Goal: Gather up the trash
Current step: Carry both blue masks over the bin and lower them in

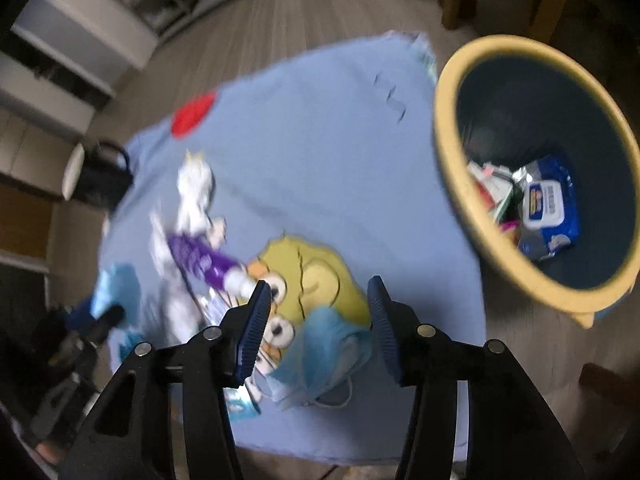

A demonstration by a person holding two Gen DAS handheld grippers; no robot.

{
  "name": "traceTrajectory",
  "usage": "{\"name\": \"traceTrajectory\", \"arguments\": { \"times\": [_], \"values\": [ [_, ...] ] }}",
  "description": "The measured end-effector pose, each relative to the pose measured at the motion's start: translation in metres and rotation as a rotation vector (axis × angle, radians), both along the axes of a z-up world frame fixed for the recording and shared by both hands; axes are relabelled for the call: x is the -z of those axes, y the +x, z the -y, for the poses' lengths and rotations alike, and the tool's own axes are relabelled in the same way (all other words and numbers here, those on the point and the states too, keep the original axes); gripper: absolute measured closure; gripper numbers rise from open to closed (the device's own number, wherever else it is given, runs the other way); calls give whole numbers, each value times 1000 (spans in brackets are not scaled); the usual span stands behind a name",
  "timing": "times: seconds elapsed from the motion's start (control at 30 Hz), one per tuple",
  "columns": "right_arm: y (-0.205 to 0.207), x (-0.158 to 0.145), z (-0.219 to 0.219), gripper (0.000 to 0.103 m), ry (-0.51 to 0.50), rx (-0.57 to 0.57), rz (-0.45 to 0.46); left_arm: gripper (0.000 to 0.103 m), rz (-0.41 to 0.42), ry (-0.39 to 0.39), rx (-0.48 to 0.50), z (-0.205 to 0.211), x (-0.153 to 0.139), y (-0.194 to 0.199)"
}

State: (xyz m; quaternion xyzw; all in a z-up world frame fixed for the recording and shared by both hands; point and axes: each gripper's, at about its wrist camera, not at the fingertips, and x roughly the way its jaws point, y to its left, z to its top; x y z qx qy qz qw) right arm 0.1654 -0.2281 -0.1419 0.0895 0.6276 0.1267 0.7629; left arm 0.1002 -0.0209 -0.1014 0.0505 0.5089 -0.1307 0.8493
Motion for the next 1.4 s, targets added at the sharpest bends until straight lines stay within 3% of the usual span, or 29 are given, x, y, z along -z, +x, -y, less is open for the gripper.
{"name": "traceTrajectory", "arguments": {
  "times": [0.1,0.3,0.37,0.4,0.47,0.63,0.8,0.93,1.03,1.17,1.4],
  "values": [
    [-8,8,-7,43,-51,-13,-33,79,-8,-5,8,1,3,1],
    [-21,22,-6,37,-31,7,-93,79,-5,-13,27,8,2,3],
    [-20,32,-5,51,-39,6,-126,79,-1,-10,36,10,1,2],
    [-20,36,-3,72,-16,17,-141,79,4,-9,42,10,0,1],
    [-20,37,0,78,9,38,-152,79,9,-7,47,10,-2,-1],
    [-16,6,5,80,52,76,-54,79,20,-17,34,6,-10,-3],
    [-13,-50,14,80,-18,41,72,79,60,-4,85,19,-29,-5],
    [-7,-107,50,80,-29,73,199,79,105,-21,133,41,-53,-1],
    [-6,-129,86,80,-45,144,286,79,135,-28,183,65,-68,1],
    [-6,-121,140,80,-31,290,321,79,144,-47,259,107,-76,8],
    [8,-75,209,79,-22,466,235,79,97,-72,350,175,-51,32]
  ]
}}
